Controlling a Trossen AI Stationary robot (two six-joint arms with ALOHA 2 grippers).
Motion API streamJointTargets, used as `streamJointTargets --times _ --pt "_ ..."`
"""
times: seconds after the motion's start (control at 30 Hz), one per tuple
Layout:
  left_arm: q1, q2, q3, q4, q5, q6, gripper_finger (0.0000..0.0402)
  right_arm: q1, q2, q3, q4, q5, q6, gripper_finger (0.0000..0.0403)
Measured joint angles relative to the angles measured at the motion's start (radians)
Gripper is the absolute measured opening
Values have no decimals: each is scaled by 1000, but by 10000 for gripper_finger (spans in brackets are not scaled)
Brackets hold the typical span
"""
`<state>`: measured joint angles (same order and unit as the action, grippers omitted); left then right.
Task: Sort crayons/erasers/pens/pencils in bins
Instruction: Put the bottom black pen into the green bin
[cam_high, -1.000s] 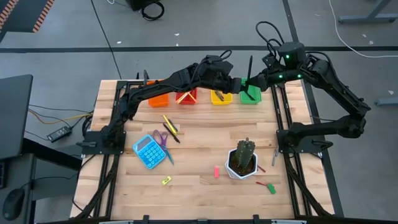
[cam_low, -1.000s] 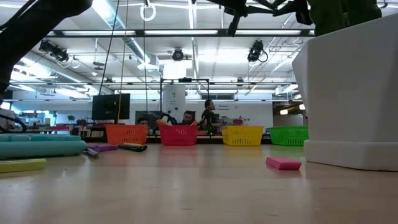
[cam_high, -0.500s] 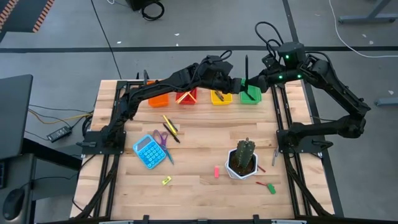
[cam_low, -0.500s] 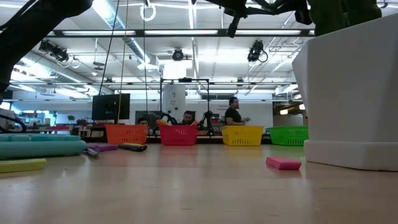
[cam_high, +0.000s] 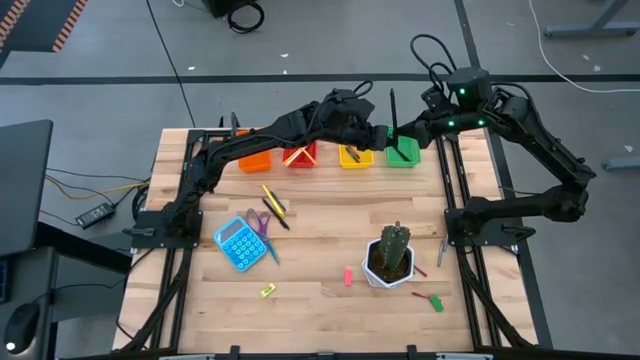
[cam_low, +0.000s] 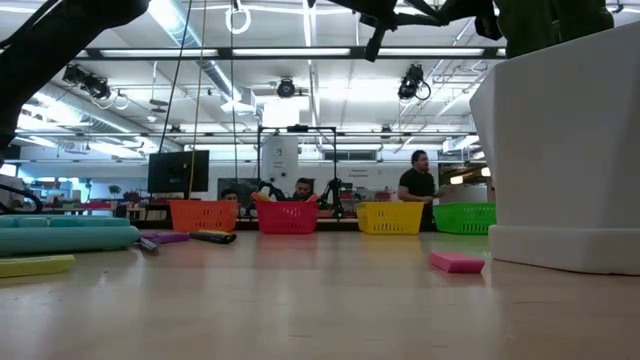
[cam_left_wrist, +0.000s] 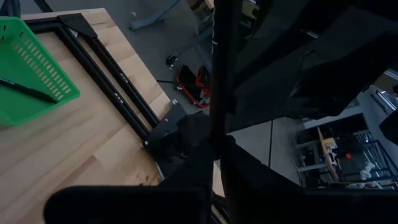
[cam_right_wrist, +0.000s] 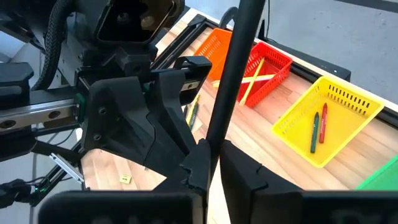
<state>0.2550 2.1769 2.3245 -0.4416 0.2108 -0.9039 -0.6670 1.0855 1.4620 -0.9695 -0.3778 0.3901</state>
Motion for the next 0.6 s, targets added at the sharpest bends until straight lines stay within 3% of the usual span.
streamJointTargets --times 0.17,0.37,0.6 --pt "-1 0 0 0 0 0 15 0 3 0 0 12 15 64" --pt "-3 0 0 2 4 1 31 0 5 0 16 17 16 106" --pt "-9 -1 0 2 9 3 16 3 15 0 37 -22 19 107"
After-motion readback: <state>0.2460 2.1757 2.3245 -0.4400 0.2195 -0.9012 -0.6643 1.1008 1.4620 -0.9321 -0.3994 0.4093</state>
